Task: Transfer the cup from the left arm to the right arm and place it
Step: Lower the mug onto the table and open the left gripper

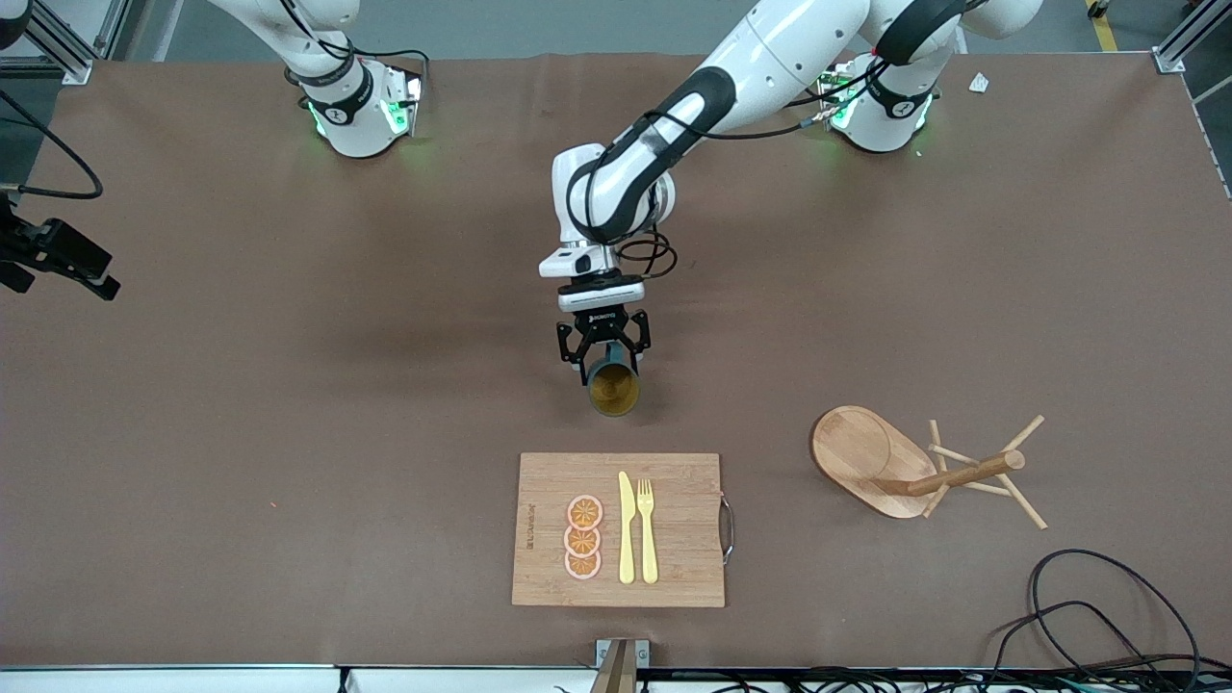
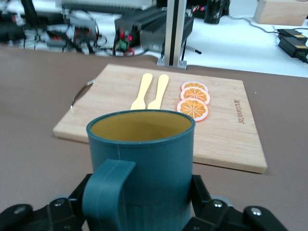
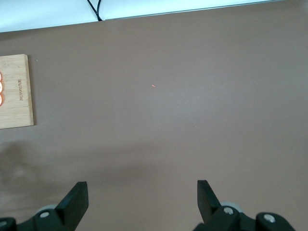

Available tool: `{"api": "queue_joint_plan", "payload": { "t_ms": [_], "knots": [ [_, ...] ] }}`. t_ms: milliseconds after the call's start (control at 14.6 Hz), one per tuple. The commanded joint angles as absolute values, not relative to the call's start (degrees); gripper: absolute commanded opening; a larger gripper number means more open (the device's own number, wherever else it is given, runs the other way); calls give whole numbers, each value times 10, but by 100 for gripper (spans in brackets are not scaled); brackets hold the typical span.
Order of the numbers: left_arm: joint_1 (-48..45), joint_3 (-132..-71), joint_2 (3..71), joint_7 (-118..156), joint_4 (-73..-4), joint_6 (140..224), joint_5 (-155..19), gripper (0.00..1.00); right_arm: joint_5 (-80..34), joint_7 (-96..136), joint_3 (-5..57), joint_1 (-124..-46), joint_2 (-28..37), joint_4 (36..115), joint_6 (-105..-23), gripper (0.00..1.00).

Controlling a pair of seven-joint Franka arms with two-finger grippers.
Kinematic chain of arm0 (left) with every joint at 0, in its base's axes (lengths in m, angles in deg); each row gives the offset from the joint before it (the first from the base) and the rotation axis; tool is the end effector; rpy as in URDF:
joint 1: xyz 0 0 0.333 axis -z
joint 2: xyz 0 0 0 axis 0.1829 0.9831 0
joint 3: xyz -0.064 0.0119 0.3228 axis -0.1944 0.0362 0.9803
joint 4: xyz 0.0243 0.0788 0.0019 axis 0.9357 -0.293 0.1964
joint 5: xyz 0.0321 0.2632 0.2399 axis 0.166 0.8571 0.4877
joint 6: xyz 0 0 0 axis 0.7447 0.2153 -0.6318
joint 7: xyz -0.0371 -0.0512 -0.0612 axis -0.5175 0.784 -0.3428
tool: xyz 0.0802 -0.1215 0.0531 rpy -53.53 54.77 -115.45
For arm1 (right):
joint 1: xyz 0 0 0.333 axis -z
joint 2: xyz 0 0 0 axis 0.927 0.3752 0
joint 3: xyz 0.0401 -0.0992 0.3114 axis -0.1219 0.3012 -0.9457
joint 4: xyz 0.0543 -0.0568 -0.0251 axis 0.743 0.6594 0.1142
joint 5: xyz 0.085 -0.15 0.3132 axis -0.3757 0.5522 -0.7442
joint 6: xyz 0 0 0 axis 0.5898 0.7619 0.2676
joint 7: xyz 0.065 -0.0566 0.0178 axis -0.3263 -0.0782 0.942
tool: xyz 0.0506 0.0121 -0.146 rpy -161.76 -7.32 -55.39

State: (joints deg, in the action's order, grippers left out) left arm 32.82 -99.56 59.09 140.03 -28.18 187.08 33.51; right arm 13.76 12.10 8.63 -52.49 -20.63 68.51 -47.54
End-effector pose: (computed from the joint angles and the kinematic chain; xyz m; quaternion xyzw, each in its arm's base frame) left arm 0.4555 -0.5439 0.1810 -0.8692 -0.0665 -0.4891 0.0304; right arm 0.5309 -0.0311 0.6036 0.9957 -0.0540 0.0747 0.0035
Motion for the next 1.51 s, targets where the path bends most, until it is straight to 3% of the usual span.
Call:
{"api": "queue_joint_plan", "payload": {
  "t_ms": [0,616,684,753,1095,1437],
  "knots": [
    [347,-989,621,1403,-265,1821,385,60,127,129,83,-516,-212,693,-482,100],
    [390,-980,685,1465,-248,1745,464,64,127,130,83,-516,-203,693,-482,100],
    [394,-980,685,1471,-249,1744,461,74,127,131,83,-515,-202,693,-481,100],
    [397,-981,684,1478,-250,1738,458,100,127,131,83,-517,-202,695,-479,100],
    [454,-1002,668,1512,-251,1705,335,100,129,138,80,-542,-184,698,-434,100],
    [486,-1038,598,1506,-250,1659,141,100,128,129,79,-565,-134,696,-477,100]
  ]
}}
